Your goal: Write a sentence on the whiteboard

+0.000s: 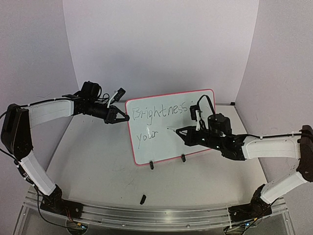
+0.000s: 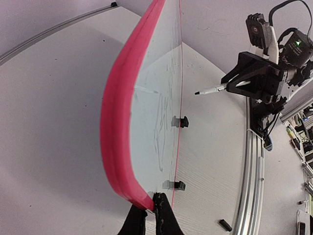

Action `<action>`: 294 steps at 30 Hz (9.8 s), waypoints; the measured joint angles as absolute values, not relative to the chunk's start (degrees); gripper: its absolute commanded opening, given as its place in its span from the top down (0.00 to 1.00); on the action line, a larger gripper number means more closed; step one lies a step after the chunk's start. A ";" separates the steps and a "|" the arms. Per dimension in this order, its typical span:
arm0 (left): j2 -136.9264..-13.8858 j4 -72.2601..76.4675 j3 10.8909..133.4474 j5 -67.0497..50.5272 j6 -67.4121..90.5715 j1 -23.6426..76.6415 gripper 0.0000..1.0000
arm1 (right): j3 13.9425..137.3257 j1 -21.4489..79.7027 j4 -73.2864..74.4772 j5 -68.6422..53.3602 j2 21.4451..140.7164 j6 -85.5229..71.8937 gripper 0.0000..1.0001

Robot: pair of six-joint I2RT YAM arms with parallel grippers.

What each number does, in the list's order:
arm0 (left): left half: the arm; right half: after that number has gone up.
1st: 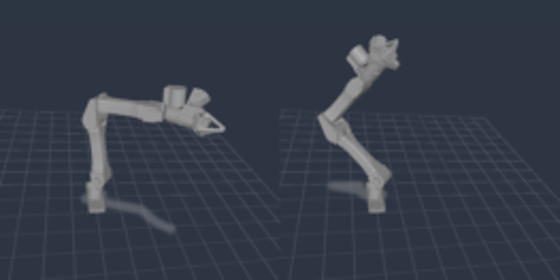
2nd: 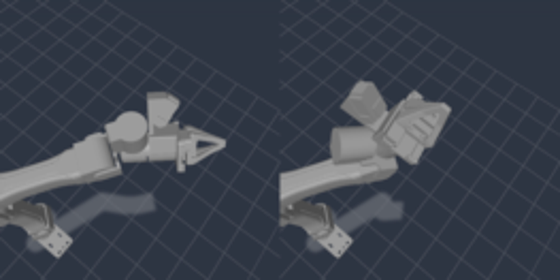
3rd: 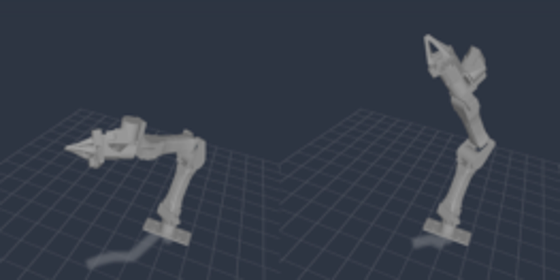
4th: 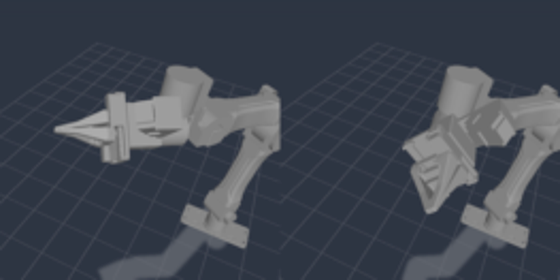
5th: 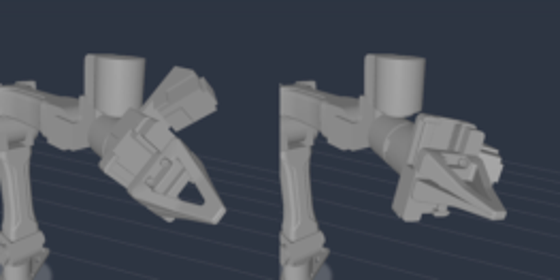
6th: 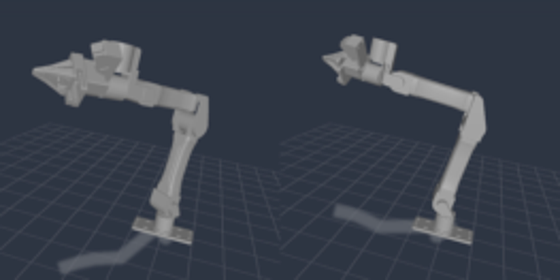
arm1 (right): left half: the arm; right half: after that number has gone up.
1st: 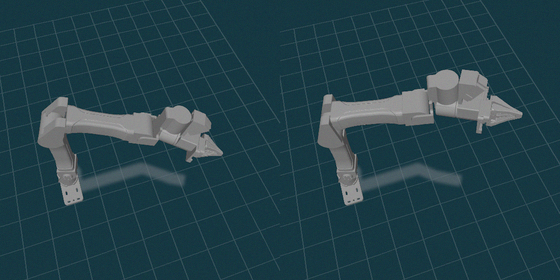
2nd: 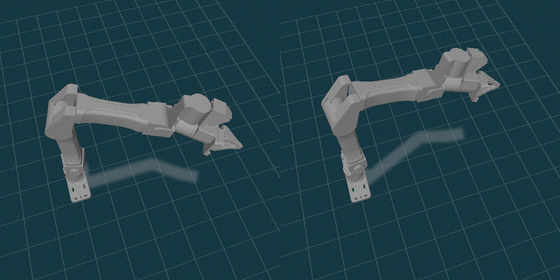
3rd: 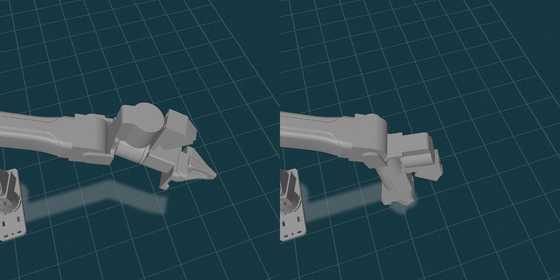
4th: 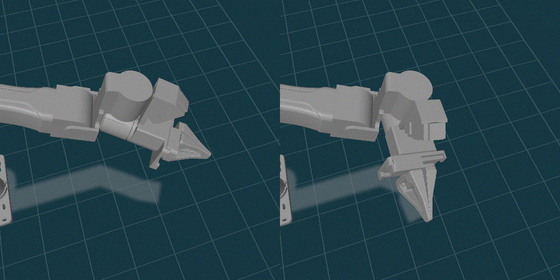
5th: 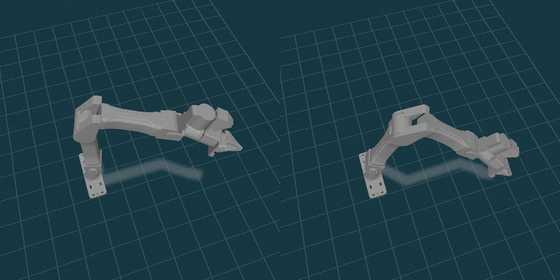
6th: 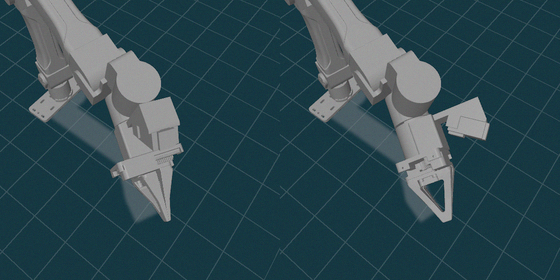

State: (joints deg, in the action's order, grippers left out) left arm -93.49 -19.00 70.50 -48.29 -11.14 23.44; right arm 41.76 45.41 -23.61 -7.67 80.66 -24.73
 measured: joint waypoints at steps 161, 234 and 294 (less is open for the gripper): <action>-93.38 -19.07 70.50 -47.42 -11.09 23.66 1.00 | 39.88 44.88 -25.87 1.89 83.50 -28.51 1.00; -93.38 -19.03 70.50 -47.77 -11.14 23.70 1.00 | 39.09 43.75 -23.06 1.24 81.39 -27.06 1.00; -93.38 -19.09 70.50 -46.94 -11.07 23.70 1.00 | 37.07 43.75 -28.20 1.61 83.15 -29.97 1.00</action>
State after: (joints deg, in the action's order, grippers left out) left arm -93.38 -19.09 70.50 -46.94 -11.07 23.70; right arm 37.07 43.75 -28.20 1.61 83.15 -29.97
